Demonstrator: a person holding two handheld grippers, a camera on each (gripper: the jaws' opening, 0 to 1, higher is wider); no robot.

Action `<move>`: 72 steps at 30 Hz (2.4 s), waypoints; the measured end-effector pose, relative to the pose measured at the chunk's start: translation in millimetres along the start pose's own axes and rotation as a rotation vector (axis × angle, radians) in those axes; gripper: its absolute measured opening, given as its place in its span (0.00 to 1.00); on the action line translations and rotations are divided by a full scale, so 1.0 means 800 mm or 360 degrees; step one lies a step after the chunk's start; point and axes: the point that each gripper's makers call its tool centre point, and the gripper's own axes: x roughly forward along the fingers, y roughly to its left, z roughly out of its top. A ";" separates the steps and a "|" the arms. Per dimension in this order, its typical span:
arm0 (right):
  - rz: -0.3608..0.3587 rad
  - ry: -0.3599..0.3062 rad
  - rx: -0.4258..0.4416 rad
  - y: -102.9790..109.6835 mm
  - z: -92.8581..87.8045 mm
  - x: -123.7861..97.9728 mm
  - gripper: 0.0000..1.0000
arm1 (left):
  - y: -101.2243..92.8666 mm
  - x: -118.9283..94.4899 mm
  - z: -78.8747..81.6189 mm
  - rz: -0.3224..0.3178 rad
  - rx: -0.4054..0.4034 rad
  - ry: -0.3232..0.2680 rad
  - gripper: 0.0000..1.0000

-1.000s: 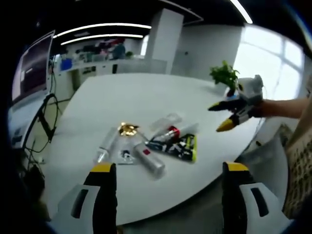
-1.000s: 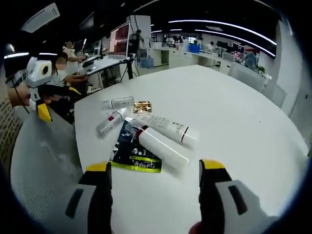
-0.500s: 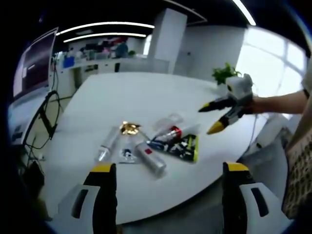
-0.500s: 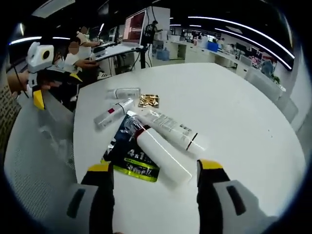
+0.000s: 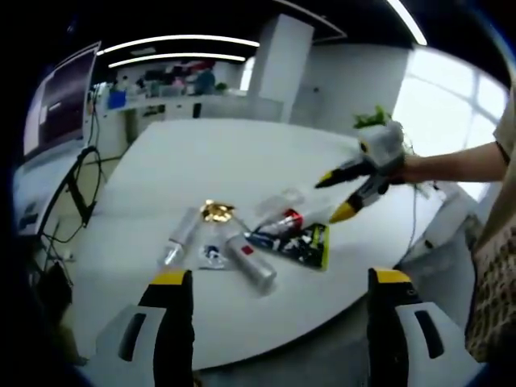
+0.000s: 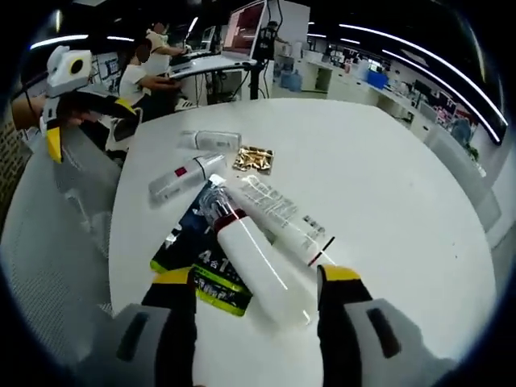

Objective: Arrange the skincare products in the storage area until every visible bottle or jar stands upright without overlapping.

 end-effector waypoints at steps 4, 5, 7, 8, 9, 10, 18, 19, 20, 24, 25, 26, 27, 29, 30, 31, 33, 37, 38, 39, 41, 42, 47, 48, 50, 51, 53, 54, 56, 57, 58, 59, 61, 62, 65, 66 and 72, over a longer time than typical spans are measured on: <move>0.0046 0.0040 -0.0088 0.003 0.002 0.010 0.54 | 0.001 0.000 0.000 0.0001 -0.0006 0.0001 0.87; 0.0082 0.0051 -0.0128 0.007 0.004 0.013 0.51 | 0.001 0.000 0.000 0.0001 -0.0009 0.0000 0.87; 0.0140 0.0086 -0.0226 0.013 0.005 0.020 0.44 | 0.001 0.000 0.000 0.0004 -0.0013 0.0001 0.87; 0.0148 0.0114 -0.0268 0.013 0.004 0.023 0.43 | 0.002 0.000 0.000 0.0004 -0.0015 0.0000 0.87; 0.0159 0.0142 -0.0309 0.013 0.003 0.027 0.42 | 0.002 0.000 0.000 0.0004 -0.0017 -0.0001 0.87; 0.0173 0.0162 -0.0335 0.013 0.003 0.030 0.42 | 0.002 0.000 0.000 0.0005 -0.0019 -0.0002 0.87; 0.0333 0.0309 -0.0436 0.015 0.004 0.051 0.37 | 0.005 -0.001 0.001 0.0023 -0.0034 -0.0017 0.87; 0.0351 0.0318 -0.0455 0.016 0.005 0.053 0.35 | 0.005 -0.001 0.002 0.0024 -0.0036 -0.0019 0.87; 0.0385 0.0341 -0.0489 0.017 0.004 0.055 0.32 | 0.005 -0.001 0.002 0.0027 -0.0039 -0.0021 0.87; 0.0449 0.0396 -0.0501 0.017 0.005 0.062 0.29 | 0.006 -0.002 0.003 0.0032 -0.0044 -0.0028 0.87; 0.0459 0.0409 -0.0496 0.017 0.004 0.063 0.30 | 0.006 -0.002 0.003 0.0033 -0.0044 -0.0028 0.87; 0.0471 0.0419 -0.0500 0.017 0.003 0.064 0.30 | 0.006 -0.002 0.003 0.0034 -0.0044 -0.0029 0.87; 0.0489 0.0441 -0.0499 0.017 0.002 0.065 0.30 | 0.006 -0.002 0.003 0.0034 -0.0045 -0.0029 0.87; 0.0502 0.0467 -0.0496 0.018 0.001 0.066 0.30 | 0.006 -0.002 0.003 0.0034 -0.0044 -0.0029 0.87; 0.0506 0.0479 -0.0496 0.018 0.001 0.067 0.30 | 0.006 -0.001 0.003 0.0034 -0.0044 -0.0029 0.87; 0.0509 0.0499 -0.0489 0.018 -0.001 0.068 0.30 | 0.006 -0.001 0.003 0.0033 -0.0043 -0.0028 0.87; 0.0511 0.0531 -0.0486 0.019 -0.002 0.070 0.30 | 0.006 -0.001 0.003 0.0035 -0.0041 -0.0027 0.87; 0.0515 0.0591 -0.0563 0.020 -0.006 0.072 0.30 | 0.006 -0.001 0.002 0.0033 -0.0040 -0.0026 0.87; 0.0508 0.0611 -0.0574 0.021 -0.007 0.073 0.30 | 0.006 -0.001 0.002 0.0033 -0.0037 -0.0024 0.87; 0.0502 0.0622 -0.0582 0.021 -0.008 0.074 0.30 | 0.006 -0.001 0.002 0.0033 -0.0036 -0.0023 0.87; 0.0489 0.0644 -0.0598 0.021 -0.009 0.075 0.31 | 0.006 -0.001 0.002 0.0033 -0.0035 -0.0022 0.86; 0.0483 0.0655 -0.0609 0.021 -0.010 0.075 0.31 | 0.006 -0.001 0.002 0.0034 -0.0033 -0.0021 0.86; 0.0480 0.0674 -0.0655 0.021 -0.011 0.074 0.30 | 0.006 -0.001 0.002 0.0032 -0.0028 -0.0020 0.86; 0.0479 0.0677 -0.0670 0.022 -0.011 0.074 0.30 | 0.005 -0.001 0.002 0.0031 -0.0027 -0.0019 0.86; 0.0476 0.0677 -0.0688 0.022 -0.011 0.074 0.29 | 0.005 0.000 0.002 0.0030 -0.0024 -0.0018 0.86; 0.0475 0.0669 -0.0696 0.021 -0.011 0.073 0.29 | 0.005 0.000 0.002 0.0031 -0.0023 -0.0020 0.86; 0.0477 0.0650 -0.0688 0.021 -0.011 0.073 0.29 | 0.005 0.000 0.002 0.0030 -0.0021 -0.0020 0.86; 0.0480 0.0646 -0.0691 0.021 -0.011 0.073 0.29 | 0.005 0.000 0.002 0.0030 -0.0020 -0.0020 0.86; 0.0488 0.0640 -0.0703 0.022 -0.010 0.073 0.29 | 0.005 -0.001 0.002 0.0029 -0.0017 -0.0023 0.86; 0.0493 0.0636 -0.0707 0.022 -0.010 0.073 0.29 | 0.005 -0.001 0.002 0.0030 -0.0013 -0.0022 0.86; 0.0495 0.0633 -0.0710 0.022 -0.010 0.073 0.29 | 0.005 -0.001 0.002 0.0030 -0.0012 -0.0022 0.86; 0.0495 0.0625 -0.0713 0.022 -0.010 0.073 0.29 | 0.004 -0.001 0.002 0.0027 -0.0009 -0.0023 0.86; 0.0488 0.0611 -0.0707 0.022 -0.009 0.072 0.29 | 0.004 -0.001 0.002 0.0027 -0.0005 -0.0024 0.85; 0.0488 0.0602 -0.0709 0.022 -0.009 0.072 0.29 | 0.004 -0.001 0.002 0.0029 -0.0001 -0.0024 0.85; 0.0488 0.0578 -0.0696 0.022 -0.008 0.071 0.28 | 0.003 -0.001 0.003 0.0028 0.0003 -0.0029 0.85; 0.0489 0.0567 -0.0700 0.023 -0.008 0.069 0.28 | 0.003 -0.002 0.003 0.0027 0.0006 -0.0028 0.85; 0.0438 0.0412 -0.0535 0.022 0.009 0.061 0.28 | 0.002 -0.002 0.004 0.0022 0.0018 -0.0029 0.84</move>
